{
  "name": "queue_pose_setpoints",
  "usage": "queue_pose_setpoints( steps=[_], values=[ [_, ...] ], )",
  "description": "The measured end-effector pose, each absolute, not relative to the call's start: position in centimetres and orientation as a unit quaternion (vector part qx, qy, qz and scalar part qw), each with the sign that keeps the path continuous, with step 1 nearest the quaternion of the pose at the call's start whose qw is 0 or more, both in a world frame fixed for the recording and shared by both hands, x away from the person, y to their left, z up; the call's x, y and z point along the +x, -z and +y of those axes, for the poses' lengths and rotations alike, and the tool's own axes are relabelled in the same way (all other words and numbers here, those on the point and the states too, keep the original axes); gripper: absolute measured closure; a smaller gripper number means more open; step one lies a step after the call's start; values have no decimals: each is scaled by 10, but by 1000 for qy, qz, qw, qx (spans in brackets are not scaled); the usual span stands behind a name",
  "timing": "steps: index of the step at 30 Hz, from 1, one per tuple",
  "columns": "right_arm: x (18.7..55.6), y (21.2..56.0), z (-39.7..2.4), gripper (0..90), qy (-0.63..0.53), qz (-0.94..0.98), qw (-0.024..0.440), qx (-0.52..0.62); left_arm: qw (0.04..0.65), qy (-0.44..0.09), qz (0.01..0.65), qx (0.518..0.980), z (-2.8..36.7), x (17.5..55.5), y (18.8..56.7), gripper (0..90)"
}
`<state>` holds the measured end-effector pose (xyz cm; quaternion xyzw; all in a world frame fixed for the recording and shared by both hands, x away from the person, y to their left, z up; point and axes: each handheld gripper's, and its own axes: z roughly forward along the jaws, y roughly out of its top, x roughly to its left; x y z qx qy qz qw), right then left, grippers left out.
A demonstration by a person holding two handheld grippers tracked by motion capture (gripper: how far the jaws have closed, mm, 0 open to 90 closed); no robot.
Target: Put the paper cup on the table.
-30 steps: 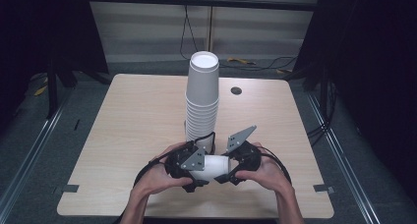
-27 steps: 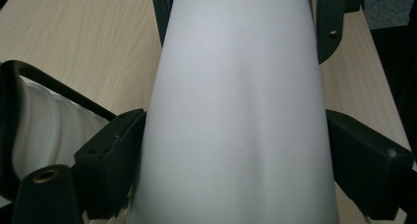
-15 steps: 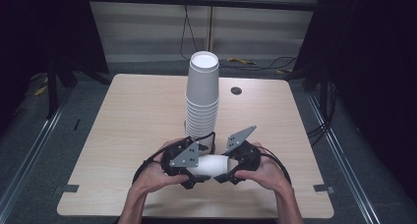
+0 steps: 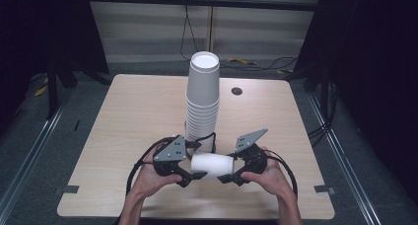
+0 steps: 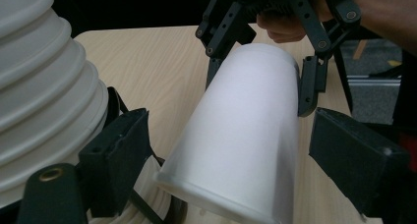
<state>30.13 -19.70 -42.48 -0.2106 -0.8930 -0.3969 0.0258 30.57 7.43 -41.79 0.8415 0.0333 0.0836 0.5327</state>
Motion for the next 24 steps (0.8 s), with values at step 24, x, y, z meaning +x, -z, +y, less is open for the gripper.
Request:
queue_pose_setpoints(
  steps=[24],
  values=[
    [293,448,-213,242,494,-837,38,-232,596,-63,124,791,99,304,434,157]
  ],
)
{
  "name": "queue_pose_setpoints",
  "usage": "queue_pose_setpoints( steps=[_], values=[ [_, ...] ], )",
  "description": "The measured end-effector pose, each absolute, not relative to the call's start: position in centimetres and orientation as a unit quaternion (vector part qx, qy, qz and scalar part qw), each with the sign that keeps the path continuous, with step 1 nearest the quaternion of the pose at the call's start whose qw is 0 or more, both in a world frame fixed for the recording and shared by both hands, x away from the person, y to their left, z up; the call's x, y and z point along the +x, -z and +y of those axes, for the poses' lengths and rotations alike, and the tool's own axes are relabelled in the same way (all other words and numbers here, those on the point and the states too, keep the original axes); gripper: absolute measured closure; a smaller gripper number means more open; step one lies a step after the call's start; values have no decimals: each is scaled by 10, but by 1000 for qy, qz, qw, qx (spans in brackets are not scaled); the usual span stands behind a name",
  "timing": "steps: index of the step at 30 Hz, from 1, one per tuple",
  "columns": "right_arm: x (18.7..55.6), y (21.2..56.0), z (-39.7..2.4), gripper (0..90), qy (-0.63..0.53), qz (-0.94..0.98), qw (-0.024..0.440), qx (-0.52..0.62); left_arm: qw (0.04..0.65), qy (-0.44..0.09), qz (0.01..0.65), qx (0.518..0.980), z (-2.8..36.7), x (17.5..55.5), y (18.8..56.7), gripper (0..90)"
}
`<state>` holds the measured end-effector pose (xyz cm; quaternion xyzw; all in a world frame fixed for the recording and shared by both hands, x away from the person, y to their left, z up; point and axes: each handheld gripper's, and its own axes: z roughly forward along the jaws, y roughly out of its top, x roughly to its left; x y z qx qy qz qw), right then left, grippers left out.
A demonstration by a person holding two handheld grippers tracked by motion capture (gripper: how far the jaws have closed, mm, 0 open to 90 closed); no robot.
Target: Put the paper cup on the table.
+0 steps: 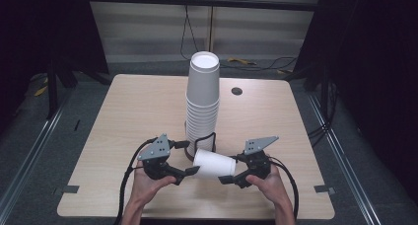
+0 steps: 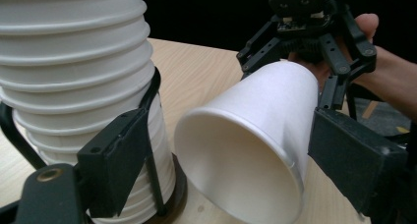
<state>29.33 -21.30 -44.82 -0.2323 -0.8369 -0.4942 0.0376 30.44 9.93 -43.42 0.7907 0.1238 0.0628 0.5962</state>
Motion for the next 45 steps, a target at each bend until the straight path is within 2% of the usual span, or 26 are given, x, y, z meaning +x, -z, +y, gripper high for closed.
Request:
queue_pose_setpoints(
  steps=[22,29,45],
  values=[
    [288,459,-213,243,563,-800,29,-206,610,-34,107,784,93,303,447,144],
    [287,457,-213,243,576,-793,30,-196,610,-26,120,783,90,307,451,0],
    [287,456,-206,243,570,-801,31,-183,615,14,97,782,77,314,457,0]
  ],
)
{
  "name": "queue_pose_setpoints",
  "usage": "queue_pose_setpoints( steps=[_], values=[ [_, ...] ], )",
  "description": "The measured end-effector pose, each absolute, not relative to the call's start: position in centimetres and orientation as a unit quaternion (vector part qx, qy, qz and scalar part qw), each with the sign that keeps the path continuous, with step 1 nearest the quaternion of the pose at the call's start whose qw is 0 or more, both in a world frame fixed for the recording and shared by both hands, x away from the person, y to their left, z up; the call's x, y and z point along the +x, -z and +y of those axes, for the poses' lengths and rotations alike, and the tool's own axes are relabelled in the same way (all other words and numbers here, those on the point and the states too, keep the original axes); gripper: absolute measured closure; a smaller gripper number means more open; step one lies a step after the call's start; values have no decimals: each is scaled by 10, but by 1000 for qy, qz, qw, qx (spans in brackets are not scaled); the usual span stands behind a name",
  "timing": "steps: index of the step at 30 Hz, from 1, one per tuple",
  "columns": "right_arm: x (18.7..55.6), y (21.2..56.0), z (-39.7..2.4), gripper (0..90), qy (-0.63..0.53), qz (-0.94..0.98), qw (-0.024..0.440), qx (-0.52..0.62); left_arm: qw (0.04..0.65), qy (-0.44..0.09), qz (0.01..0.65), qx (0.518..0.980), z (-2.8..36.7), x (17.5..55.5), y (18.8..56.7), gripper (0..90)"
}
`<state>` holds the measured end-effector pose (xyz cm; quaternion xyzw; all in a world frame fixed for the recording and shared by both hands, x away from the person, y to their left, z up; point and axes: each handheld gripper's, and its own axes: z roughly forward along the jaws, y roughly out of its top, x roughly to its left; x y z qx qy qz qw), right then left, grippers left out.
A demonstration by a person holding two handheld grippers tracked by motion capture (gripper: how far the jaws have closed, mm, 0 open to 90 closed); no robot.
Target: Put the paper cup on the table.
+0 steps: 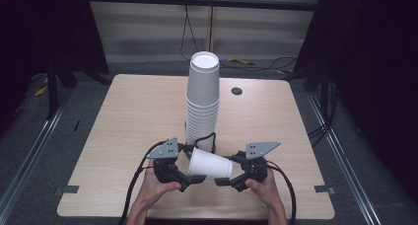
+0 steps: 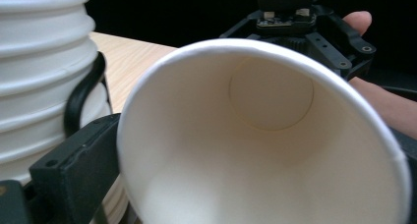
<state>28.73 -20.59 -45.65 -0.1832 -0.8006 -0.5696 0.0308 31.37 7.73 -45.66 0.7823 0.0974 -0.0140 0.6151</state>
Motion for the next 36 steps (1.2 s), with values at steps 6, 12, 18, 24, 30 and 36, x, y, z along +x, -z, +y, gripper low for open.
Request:
queue_pose_setpoints(
  steps=[6,12,18,24,30,36],
  values=[
    [287,457,-205,243,569,-802,31,-180,620,27,87,780,76,317,458,13],
    [288,457,-205,241,564,-807,32,-173,619,39,82,780,77,318,454,30],
    [288,458,-205,218,565,-807,34,-169,620,33,76,780,80,316,448,65],
    [288,460,-204,201,560,-810,31,-172,617,36,72,783,79,315,447,79],
    [289,461,-203,179,566,-805,19,-178,610,22,84,788,80,314,443,82],
    [287,460,-206,134,575,-794,2,-195,607,16,96,789,83,317,443,82]
  ],
)
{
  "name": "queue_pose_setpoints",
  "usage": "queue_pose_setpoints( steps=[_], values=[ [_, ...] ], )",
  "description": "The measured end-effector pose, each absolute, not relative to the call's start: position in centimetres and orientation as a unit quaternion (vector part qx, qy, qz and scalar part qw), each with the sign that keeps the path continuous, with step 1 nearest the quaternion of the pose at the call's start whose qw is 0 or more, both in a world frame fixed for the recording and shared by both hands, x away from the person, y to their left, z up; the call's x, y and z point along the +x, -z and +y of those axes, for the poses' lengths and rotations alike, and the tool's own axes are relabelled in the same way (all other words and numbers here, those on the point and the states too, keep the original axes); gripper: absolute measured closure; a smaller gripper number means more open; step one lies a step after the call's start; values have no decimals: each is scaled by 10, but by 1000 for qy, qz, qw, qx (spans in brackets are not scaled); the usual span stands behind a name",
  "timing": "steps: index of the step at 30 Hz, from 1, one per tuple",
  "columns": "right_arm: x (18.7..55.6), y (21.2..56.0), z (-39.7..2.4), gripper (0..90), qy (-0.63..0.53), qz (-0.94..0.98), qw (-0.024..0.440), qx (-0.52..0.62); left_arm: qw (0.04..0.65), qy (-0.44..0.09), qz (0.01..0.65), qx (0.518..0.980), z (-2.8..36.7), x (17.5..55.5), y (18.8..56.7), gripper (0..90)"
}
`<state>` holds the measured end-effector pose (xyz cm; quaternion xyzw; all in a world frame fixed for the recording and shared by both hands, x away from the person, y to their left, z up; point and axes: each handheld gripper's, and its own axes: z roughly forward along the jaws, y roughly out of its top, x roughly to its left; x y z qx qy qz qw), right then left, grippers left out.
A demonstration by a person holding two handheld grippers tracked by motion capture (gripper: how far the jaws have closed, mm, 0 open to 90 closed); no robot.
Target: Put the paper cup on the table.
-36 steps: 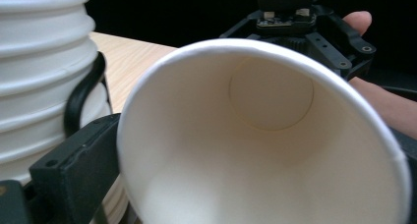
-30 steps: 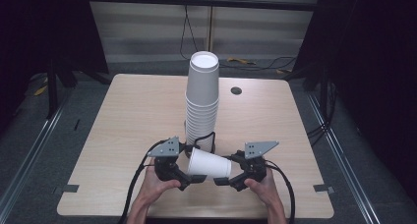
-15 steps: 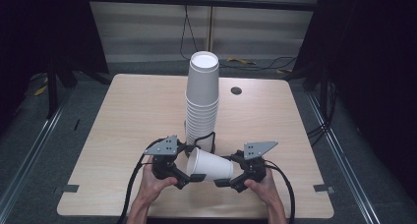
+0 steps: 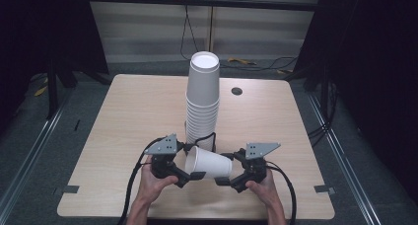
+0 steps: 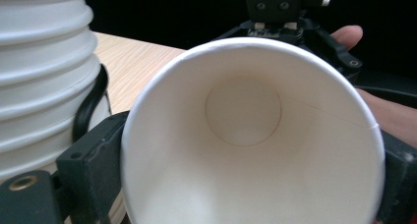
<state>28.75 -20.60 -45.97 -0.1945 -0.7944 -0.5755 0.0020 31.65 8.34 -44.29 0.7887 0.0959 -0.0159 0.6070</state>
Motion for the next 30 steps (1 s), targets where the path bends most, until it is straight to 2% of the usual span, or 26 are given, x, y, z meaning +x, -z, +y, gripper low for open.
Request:
queue_pose_setpoints(
  steps=[16,30],
  values=[
    [280,461,-218,133,577,-777,-58,-244,590,0,122,798,105,314,444,80],
    [271,468,-242,133,597,-714,-177,-321,571,-9,141,809,123,312,439,80]
  ],
)
